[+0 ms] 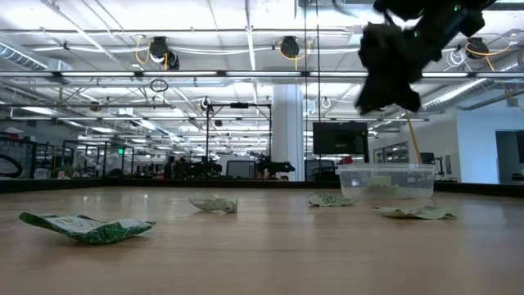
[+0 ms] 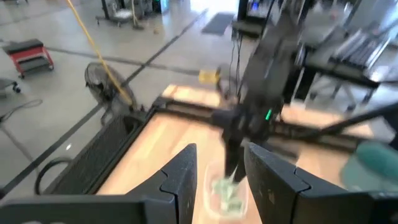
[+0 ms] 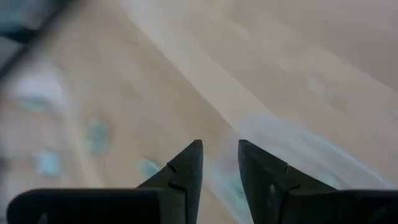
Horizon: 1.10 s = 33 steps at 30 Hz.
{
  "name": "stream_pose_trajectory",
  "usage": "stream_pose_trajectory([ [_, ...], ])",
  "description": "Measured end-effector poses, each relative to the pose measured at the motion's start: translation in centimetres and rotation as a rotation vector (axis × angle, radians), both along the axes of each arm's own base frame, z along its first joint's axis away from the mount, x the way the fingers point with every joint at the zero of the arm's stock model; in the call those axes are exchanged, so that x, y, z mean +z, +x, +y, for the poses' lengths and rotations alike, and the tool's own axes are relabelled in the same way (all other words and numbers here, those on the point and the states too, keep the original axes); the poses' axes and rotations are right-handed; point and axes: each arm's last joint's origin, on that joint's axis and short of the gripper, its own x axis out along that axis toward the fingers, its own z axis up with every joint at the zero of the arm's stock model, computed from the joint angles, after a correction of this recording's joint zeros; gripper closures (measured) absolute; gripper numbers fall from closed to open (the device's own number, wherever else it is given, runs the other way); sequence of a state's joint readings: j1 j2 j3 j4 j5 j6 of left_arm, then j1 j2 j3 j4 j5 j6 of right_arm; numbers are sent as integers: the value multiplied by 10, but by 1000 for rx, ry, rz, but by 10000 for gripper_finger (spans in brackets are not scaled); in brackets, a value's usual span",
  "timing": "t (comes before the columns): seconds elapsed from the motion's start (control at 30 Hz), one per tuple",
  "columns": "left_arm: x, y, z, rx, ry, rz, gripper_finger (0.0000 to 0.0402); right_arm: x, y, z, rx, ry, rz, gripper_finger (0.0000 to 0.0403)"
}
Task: Pick and place Stevia / Truvia into bins
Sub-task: Put the green stevia packet into the transparent bin
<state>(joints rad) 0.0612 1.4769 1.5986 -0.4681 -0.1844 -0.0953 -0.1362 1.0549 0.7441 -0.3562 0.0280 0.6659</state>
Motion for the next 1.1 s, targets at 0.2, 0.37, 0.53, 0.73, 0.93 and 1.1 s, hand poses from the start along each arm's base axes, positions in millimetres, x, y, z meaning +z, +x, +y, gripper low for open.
stream_pose_trajectory([
  [0.2, -14, -16, -1, 11, -36, 203, 261, 37, 15, 21, 64, -146, -378, 305],
  [0.37, -19, -24, -1, 40, -91, 272, 261, 48, 25, 39, 75, -295, -478, 305],
  [0.53, -19, -27, -2, 50, -110, 279, 261, 72, 38, 53, 197, -477, -505, 305],
  [0.73, -10, -38, -2, 60, -130, 246, 261, 124, 54, 59, 253, -651, -601, 305],
  [0.93, 9, -66, -9, 68, -190, 180, 261, 168, 68, 63, 321, -755, -615, 305],
  [1.1, 13, -96, -23, 40, -284, 231, 261, 175, 87, 73, 403, -765, -507, 305],
])
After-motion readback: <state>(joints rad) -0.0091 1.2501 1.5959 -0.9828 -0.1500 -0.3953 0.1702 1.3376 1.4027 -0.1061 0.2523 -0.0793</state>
